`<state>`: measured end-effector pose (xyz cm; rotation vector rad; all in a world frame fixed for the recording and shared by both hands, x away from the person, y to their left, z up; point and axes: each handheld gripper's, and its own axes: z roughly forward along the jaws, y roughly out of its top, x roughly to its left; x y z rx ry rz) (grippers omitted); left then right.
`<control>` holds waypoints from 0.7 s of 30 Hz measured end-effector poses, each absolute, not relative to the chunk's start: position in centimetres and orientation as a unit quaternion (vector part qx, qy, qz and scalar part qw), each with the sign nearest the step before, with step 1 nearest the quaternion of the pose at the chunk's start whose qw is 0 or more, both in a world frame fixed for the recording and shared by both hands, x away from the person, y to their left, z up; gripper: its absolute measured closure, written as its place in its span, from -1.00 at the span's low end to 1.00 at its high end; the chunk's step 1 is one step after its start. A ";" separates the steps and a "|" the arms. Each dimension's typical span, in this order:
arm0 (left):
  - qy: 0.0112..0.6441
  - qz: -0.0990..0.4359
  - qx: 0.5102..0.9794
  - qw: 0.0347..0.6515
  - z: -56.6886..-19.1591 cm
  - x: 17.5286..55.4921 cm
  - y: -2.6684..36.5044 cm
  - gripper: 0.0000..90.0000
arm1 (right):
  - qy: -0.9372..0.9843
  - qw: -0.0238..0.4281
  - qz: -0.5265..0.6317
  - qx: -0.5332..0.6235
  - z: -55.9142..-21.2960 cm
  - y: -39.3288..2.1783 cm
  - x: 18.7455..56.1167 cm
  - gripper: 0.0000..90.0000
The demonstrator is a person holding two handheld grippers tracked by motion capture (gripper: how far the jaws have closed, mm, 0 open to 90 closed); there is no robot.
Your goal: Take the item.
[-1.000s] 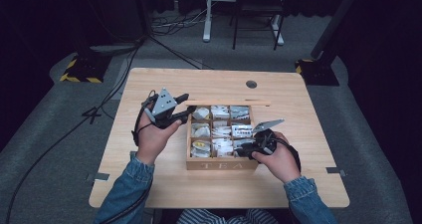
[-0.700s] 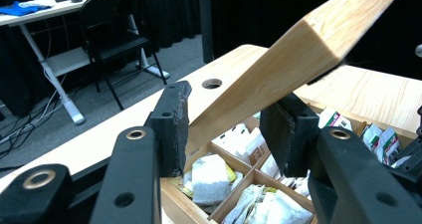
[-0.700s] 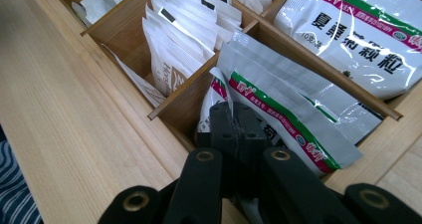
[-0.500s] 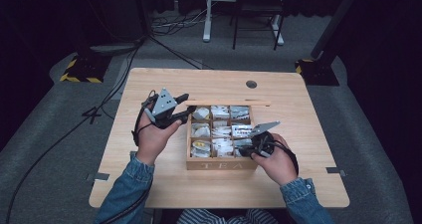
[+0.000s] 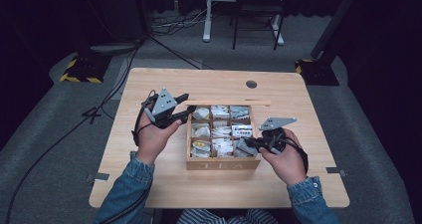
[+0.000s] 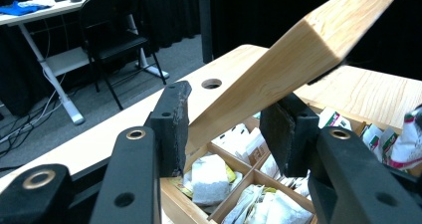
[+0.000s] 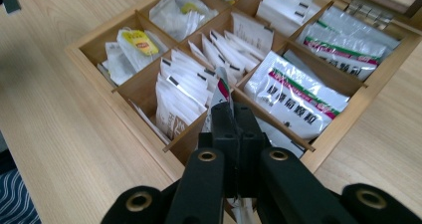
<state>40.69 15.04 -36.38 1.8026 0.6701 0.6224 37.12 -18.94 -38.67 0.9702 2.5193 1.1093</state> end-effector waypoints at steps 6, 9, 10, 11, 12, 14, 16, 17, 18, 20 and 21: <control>0.281 0.259 0.755 0.532 -36.4 40.7 15.1 0.23 | 0.848 0.120 0.397 0.329 -37.9 -19.3 36.7 1.00; 0.281 0.260 0.755 0.533 -36.4 40.7 15.1 0.23 | 0.841 0.131 0.407 0.332 -37.6 -19.7 36.5 1.00; 0.282 0.259 0.755 0.533 -36.4 40.7 15.1 0.23 | 0.839 0.133 0.410 0.332 -37.5 -19.8 36.5 1.00; 0.281 0.259 0.754 0.534 -36.4 40.7 15.1 0.23 | 0.837 0.136 0.414 0.332 -37.3 -19.9 36.4 1.00; 0.281 0.259 0.755 0.533 -36.4 40.7 15.1 0.23 | 0.834 0.140 0.418 0.333 -37.1 -20.1 36.3 1.00; 0.281 0.259 0.755 0.533 -36.4 40.7 15.1 0.23 | 0.831 0.142 0.423 0.333 -36.9 -20.2 36.1 1.00; 0.281 0.259 0.755 0.533 -36.4 40.7 15.1 0.23 | 0.828 0.147 0.426 0.333 -36.6 -20.4 36.0 1.00; 0.281 0.259 0.755 0.533 -36.4 40.7 15.1 0.23 | 0.827 0.147 0.428 0.333 -36.5 -20.4 36.0 1.00; 0.281 0.259 0.755 0.533 -36.4 40.7 15.1 0.23 | 0.826 0.149 0.430 0.332 -36.4 -20.5 35.9 1.00; 0.282 0.258 0.755 0.533 -36.4 40.7 15.1 0.23 | 0.825 0.150 0.432 0.332 -36.2 -20.6 35.9 1.00; 0.282 0.258 0.755 0.533 -36.4 40.7 15.1 0.23 | 0.823 0.152 0.434 0.333 -36.2 -20.6 35.8 1.00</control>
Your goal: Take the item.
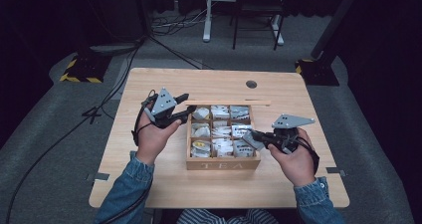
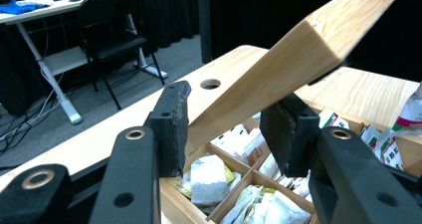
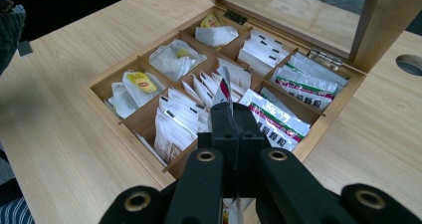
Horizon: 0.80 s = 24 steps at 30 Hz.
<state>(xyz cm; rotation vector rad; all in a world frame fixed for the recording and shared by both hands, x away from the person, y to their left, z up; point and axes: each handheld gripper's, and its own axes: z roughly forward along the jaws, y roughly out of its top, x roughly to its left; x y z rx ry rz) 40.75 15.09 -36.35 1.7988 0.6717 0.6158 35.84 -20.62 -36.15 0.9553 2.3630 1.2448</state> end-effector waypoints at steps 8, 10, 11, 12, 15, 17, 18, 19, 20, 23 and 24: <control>0.284 0.256 0.754 0.534 -36.3 40.8 15.1 0.23 | 0.807 0.168 0.452 0.341 -35.8 -21.5 35.8 1.00; 0.284 0.256 0.755 0.533 -36.2 40.9 15.1 0.23 | 0.803 0.169 0.454 0.347 -35.7 -21.9 35.9 1.00; 0.284 0.256 0.755 0.533 -36.2 40.9 15.1 0.23 | 0.802 0.169 0.455 0.349 -35.7 -22.1 36.0 1.00; 0.284 0.256 0.755 0.533 -36.2 40.9 15.1 0.23 | 0.799 0.172 0.455 0.352 -35.7 -22.3 36.1 1.00; 0.284 0.256 0.755 0.533 -36.2 40.8 15.1 0.23 | 0.795 0.176 0.455 0.359 -35.6 -22.9 36.3 1.00; 0.283 0.257 0.755 0.533 -36.3 40.8 15.1 0.23 | 0.791 0.180 0.455 0.366 -35.5 -23.5 36.5 1.00; 0.283 0.256 0.755 0.533 -36.3 40.8 15.1 0.23 | 0.790 0.181 0.454 0.370 -35.4 -23.7 36.6 1.00; 0.283 0.257 0.755 0.533 -36.3 40.8 15.1 0.23 | 0.789 0.182 0.454 0.372 -35.4 -23.9 36.6 1.00; 0.283 0.257 0.755 0.533 -36.3 40.8 15.1 0.23 | 0.787 0.184 0.455 0.374 -35.3 -24.1 36.7 1.00; 0.282 0.259 0.756 0.531 -36.3 40.8 15.1 0.23 | 0.784 0.190 0.451 0.382 -35.2 -24.8 36.9 1.00; 0.282 0.260 0.756 0.531 -36.3 40.7 15.1 0.23 | 0.783 0.191 0.451 0.384 -35.1 -25.1 36.9 1.00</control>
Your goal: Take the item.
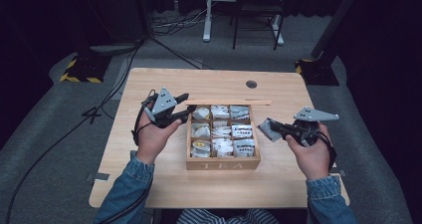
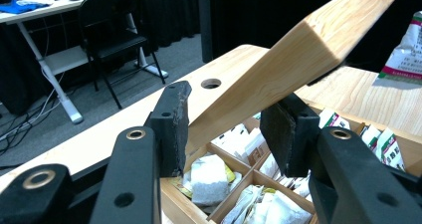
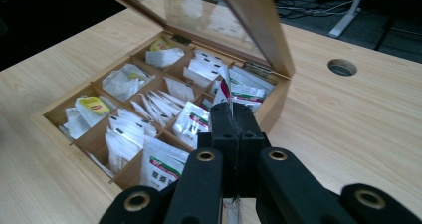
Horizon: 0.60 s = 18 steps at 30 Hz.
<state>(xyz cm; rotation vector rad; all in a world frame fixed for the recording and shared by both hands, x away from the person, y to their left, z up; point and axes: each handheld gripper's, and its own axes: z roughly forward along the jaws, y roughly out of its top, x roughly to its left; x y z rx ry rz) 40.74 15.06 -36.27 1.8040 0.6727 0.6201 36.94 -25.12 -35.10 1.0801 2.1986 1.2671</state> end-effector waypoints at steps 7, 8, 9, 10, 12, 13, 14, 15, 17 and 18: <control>0.282 0.258 0.756 0.532 -36.2 40.7 15.1 0.23 | 0.777 0.195 0.441 0.405 -35.1 -26.7 37.6 1.00; 0.283 0.258 0.756 0.531 -36.2 40.7 15.1 0.23 | 0.776 0.196 0.440 0.407 -35.2 -26.8 37.7 1.00; 0.283 0.257 0.756 0.531 -36.2 40.7 15.1 0.23 | 0.775 0.196 0.439 0.410 -35.2 -27.0 37.8 1.00; 0.283 0.257 0.756 0.531 -36.2 40.7 15.1 0.23 | 0.775 0.197 0.436 0.414 -35.3 -27.2 38.0 1.00; 0.282 0.259 0.756 0.531 -36.2 40.7 15.1 0.23 | 0.775 0.198 0.430 0.418 -35.6 -27.5 38.4 1.00; 0.282 0.258 0.757 0.530 -36.2 40.7 15.1 0.23 | 0.775 0.200 0.428 0.421 -35.6 -27.6 38.5 1.00; 0.282 0.258 0.757 0.531 -36.2 40.7 15.1 0.23 | 0.774 0.201 0.424 0.425 -35.8 -27.8 38.8 1.00; 0.282 0.258 0.757 0.531 -36.2 40.7 15.1 0.23 | 0.775 0.202 0.421 0.426 -35.8 -28.0 39.0 1.00; 0.282 0.259 0.757 0.530 -36.1 40.7 15.1 0.23 | 0.773 0.203 0.418 0.432 -36.0 -28.3 39.4 1.00; 0.282 0.257 0.755 0.533 -36.1 40.7 15.1 0.23 | 0.773 0.203 0.415 0.435 -36.1 -28.5 39.6 1.00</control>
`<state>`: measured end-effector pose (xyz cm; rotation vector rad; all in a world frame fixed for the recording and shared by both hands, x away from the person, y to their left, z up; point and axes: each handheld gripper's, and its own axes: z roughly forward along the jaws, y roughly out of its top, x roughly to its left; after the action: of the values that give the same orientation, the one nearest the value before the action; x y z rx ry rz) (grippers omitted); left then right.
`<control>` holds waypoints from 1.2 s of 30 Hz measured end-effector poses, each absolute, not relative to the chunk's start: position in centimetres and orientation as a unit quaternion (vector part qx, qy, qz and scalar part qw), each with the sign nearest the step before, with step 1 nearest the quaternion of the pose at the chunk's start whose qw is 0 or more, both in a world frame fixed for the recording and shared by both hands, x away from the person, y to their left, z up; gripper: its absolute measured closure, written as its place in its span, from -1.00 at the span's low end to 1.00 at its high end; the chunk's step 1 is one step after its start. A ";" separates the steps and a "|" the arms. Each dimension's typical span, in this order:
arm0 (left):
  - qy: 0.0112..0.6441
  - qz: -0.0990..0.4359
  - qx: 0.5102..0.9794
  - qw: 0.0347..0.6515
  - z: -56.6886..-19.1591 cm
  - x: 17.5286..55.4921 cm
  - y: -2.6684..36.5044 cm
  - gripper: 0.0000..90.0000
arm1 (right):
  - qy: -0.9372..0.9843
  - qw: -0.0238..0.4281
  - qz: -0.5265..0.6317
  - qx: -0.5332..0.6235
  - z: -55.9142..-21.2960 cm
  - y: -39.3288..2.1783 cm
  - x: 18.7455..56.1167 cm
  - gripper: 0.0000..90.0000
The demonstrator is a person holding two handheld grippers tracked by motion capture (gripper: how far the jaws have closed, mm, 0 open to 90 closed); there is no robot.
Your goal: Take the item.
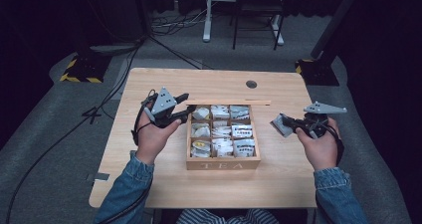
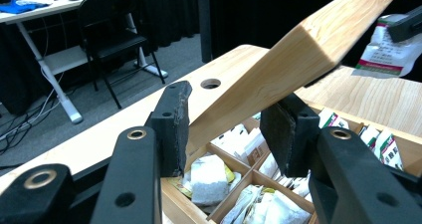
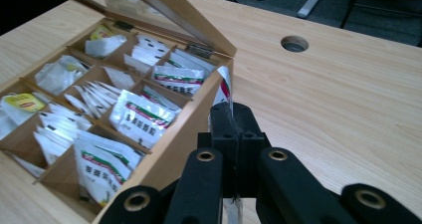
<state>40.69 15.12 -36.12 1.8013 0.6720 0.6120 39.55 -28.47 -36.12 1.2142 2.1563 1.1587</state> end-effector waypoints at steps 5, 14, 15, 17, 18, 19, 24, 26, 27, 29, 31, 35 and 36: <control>0.280 0.256 0.750 0.542 -35.8 40.4 15.2 0.24 | 0.768 0.205 0.406 0.450 -36.7 -29.4 40.4 1.00; 0.278 0.255 0.747 0.547 -35.7 40.2 15.3 0.24 | 0.762 0.203 0.391 0.475 -38.3 -30.8 41.7 1.00; 0.278 0.255 0.747 0.547 -35.7 40.2 15.3 0.24 | 0.761 0.202 0.390 0.477 -38.4 -30.9 41.8 1.00; 0.278 0.256 0.747 0.547 -35.6 40.2 15.3 0.24 | 0.760 0.200 0.388 0.482 -38.8 -31.1 42.0 1.00; 0.278 0.256 0.747 0.547 -35.6 40.2 15.3 0.24 | 0.760 0.199 0.386 0.484 -39.0 -31.2 42.2 1.00; 0.277 0.256 0.747 0.547 -35.6 40.2 15.3 0.24 | 0.759 0.198 0.385 0.485 -39.2 -31.3 42.2 1.00; 0.276 0.255 0.746 0.550 -35.7 40.3 15.4 0.24 | 0.759 0.191 0.373 0.498 -40.5 -31.7 42.8 1.00; 0.276 0.256 0.746 0.550 -35.7 40.3 15.4 0.24 | 0.759 0.188 0.369 0.502 -41.0 -31.9 43.0 1.00; 0.276 0.256 0.746 0.549 -35.7 40.3 15.3 0.24 | 0.759 0.187 0.367 0.505 -41.3 -32.0 43.1 1.00; 0.275 0.256 0.747 0.549 -35.7 40.3 15.3 0.24 | 0.758 0.181 0.365 0.509 -41.7 -32.2 43.3 1.00; 0.274 0.257 0.748 0.548 -35.6 40.2 15.2 0.22 | 0.756 0.174 0.363 0.516 -42.2 -32.4 43.4 1.00; 0.272 0.258 0.750 0.546 -35.6 40.1 15.2 0.21 | 0.756 0.171 0.356 0.523 -43.0 -32.7 43.6 1.00; 0.272 0.257 0.749 0.546 -35.6 40.1 15.2 0.21 | 0.756 0.169 0.353 0.525 -43.2 -32.8 43.6 1.00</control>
<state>40.14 15.18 -35.57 1.7768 0.6437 0.6099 43.64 -32.82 -43.16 1.4927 2.1478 1.0045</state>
